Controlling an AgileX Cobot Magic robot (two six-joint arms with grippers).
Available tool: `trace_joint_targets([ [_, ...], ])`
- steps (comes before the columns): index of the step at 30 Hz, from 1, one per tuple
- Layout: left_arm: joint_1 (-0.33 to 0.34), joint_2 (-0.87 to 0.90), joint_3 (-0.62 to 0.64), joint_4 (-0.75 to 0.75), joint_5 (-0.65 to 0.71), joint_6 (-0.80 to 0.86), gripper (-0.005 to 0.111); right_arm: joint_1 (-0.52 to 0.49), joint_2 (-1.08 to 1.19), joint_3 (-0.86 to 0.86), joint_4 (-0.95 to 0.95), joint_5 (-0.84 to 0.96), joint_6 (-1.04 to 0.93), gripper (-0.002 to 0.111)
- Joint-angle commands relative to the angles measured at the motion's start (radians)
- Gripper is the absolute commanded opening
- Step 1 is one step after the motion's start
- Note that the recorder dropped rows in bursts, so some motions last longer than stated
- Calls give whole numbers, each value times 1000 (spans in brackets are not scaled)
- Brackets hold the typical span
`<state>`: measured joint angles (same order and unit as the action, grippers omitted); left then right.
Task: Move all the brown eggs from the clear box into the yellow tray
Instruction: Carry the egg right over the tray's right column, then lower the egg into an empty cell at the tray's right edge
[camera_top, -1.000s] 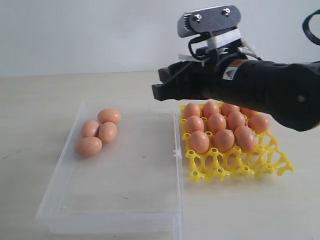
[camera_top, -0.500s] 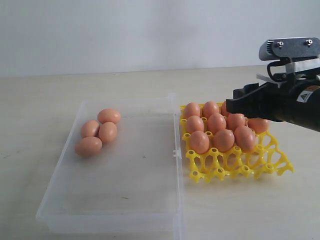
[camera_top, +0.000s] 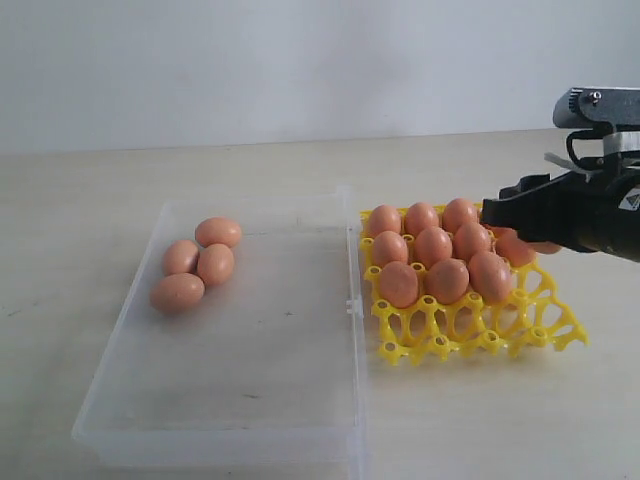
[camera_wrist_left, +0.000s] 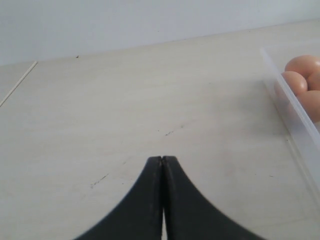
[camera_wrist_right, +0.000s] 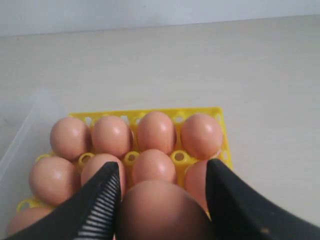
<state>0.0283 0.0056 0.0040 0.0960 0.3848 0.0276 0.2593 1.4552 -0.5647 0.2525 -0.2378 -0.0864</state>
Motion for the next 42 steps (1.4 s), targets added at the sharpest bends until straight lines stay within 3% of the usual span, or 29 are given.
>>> trace_joint_targets([
  [1,2,-6,-4,-1,-6,-5,0,-6,47,47,2,-76,9,0],
  [11,2,-6,-4,-1,-6,-5,0,-64,133,50,0,-112,50,0],
  [27,2,-6,-4,-1,-6,-5,0,-64,260,44,-132,-216,192,0],
  [42,2,-6,-4,-1,-6,-5,0,-64,276,-13,-132,-221,192,0],
])
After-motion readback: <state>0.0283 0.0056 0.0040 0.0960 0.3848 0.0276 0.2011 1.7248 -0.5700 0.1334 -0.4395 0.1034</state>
